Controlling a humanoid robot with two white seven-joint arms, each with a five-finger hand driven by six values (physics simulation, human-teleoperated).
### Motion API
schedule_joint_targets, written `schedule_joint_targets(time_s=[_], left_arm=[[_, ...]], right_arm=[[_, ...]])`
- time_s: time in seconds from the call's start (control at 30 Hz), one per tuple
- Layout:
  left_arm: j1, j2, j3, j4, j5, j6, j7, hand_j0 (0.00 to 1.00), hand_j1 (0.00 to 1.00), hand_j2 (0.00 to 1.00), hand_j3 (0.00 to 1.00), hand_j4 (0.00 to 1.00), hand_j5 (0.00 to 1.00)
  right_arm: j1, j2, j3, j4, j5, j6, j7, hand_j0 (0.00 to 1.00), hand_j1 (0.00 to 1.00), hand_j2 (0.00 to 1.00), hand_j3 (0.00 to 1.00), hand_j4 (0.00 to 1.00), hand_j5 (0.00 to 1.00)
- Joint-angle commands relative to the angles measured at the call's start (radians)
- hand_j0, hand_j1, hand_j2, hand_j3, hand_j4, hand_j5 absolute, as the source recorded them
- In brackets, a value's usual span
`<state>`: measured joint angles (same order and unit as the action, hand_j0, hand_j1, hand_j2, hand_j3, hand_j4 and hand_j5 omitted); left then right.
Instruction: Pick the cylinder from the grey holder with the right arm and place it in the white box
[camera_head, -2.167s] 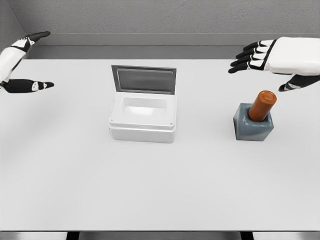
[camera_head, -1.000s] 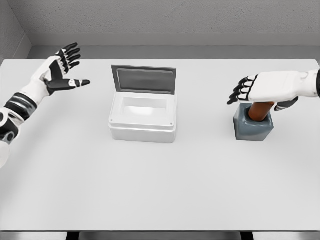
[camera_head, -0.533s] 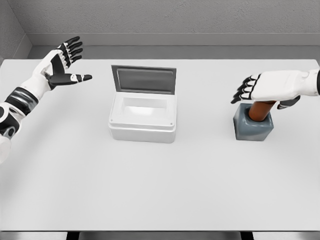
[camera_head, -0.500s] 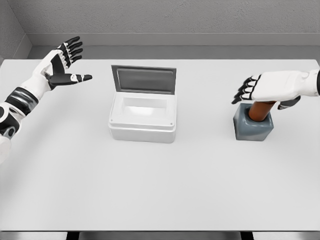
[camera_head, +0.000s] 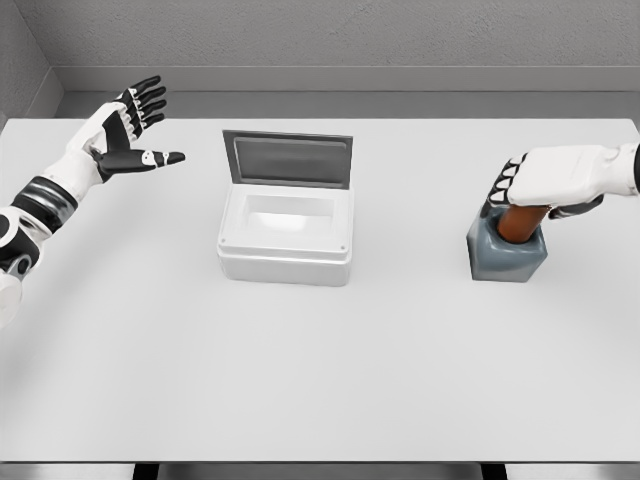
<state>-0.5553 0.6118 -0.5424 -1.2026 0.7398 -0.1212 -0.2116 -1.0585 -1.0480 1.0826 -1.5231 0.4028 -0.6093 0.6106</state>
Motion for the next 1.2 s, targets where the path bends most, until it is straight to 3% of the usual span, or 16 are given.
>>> schedule_joint_targets(time_s=[0.0,0.3,0.47,1.17], left_arm=[[0.000,0.002,0.001,-0.002,0.003,-0.002,0.000,1.00,1.00,1.00,1.00,1.00,1.00],[-0.002,0.002,0.001,0.000,0.003,-0.002,0.001,1.00,1.00,1.00,1.00,1.00,1.00],[-0.002,0.002,0.001,0.000,0.001,-0.002,0.001,1.00,1.00,1.00,1.00,1.00,1.00],[0.000,0.002,0.001,-0.005,0.001,-0.002,0.000,1.00,1.00,1.00,1.00,1.00,1.00]], right_arm=[[0.000,-0.001,0.003,-0.002,0.005,-0.002,0.000,0.74,0.74,0.74,0.74,0.74,0.74],[-0.015,-0.012,0.007,-0.012,0.004,-0.002,0.000,0.60,0.60,0.60,0.60,0.60,0.60],[-0.020,-0.015,0.007,-0.019,-0.001,-0.002,0.000,0.43,0.43,0.43,0.43,0.43,0.43],[-0.055,-0.033,-0.003,-0.106,-0.006,-0.002,0.000,0.42,0.42,0.42,0.42,0.42,0.42]])
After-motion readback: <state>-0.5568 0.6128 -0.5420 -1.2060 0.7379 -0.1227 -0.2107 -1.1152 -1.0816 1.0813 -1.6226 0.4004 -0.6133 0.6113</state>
